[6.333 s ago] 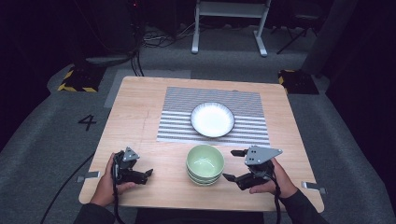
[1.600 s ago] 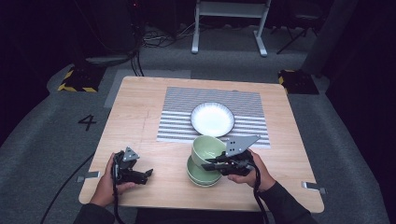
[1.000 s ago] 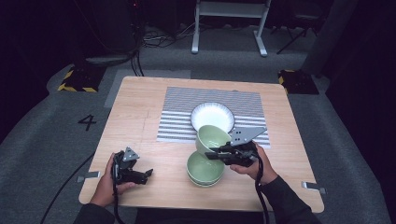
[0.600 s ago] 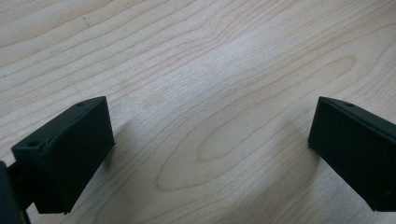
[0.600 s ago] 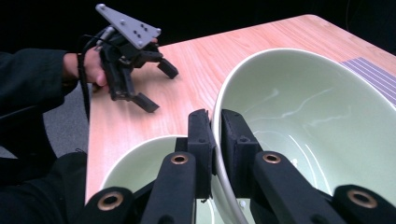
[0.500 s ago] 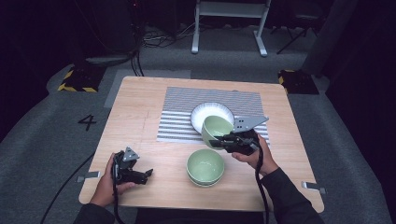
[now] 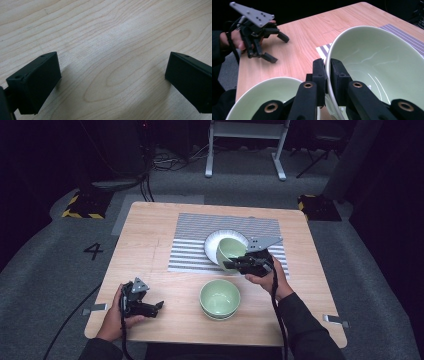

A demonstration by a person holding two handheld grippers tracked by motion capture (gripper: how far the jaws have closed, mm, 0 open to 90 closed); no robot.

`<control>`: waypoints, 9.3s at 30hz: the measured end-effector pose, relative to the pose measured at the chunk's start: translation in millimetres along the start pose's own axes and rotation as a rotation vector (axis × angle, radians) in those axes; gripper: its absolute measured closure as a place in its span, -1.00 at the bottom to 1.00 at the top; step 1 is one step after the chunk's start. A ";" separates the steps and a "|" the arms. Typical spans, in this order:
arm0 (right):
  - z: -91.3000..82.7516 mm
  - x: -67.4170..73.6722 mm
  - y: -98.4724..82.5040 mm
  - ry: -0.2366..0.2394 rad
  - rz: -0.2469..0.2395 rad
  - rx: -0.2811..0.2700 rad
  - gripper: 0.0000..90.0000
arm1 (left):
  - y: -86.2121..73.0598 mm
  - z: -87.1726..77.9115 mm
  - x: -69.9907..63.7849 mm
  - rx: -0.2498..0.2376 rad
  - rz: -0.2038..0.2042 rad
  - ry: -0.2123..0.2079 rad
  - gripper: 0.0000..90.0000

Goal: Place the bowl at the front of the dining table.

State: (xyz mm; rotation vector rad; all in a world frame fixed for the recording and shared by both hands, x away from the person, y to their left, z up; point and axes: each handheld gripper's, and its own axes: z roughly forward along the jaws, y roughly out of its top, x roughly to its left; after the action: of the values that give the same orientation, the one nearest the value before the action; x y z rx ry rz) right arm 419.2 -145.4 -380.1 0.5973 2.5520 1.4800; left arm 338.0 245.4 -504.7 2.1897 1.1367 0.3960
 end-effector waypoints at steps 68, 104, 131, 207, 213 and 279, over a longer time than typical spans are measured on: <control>80.7 -69.6 -8.4 -0.216 -0.008 0.230 0.84 | 0.4 0.3 -0.4 0.000 -0.002 0.005 -1.00; 101.4 -70.5 -18.9 -0.219 -0.029 0.235 0.82 | 0.3 0.3 -0.5 -0.001 -0.001 0.007 -0.99; 98.2 -72.3 -18.7 -0.205 0.007 0.233 0.77 | 0.3 0.3 -0.5 -0.001 -0.001 0.007 -0.99; 43.7 -64.0 -21.7 -0.229 0.026 0.258 -0.12 | 0.0 0.2 -1.1 -0.002 -0.007 0.009 -0.99; 38.4 -62.8 -20.6 -0.251 0.033 0.232 -0.31 | 0.1 0.1 -1.0 0.000 -0.006 0.009 -0.99; -6.7 -28.0 -30.5 -0.330 -0.059 0.296 -0.54 | 0.1 0.1 -1.1 0.000 -0.007 0.009 -0.99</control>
State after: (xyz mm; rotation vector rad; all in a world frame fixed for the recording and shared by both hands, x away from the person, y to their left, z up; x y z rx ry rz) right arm 434.4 -175.4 -405.1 0.7270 2.5099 0.9002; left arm 337.5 244.5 -504.7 2.1851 1.1493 0.4032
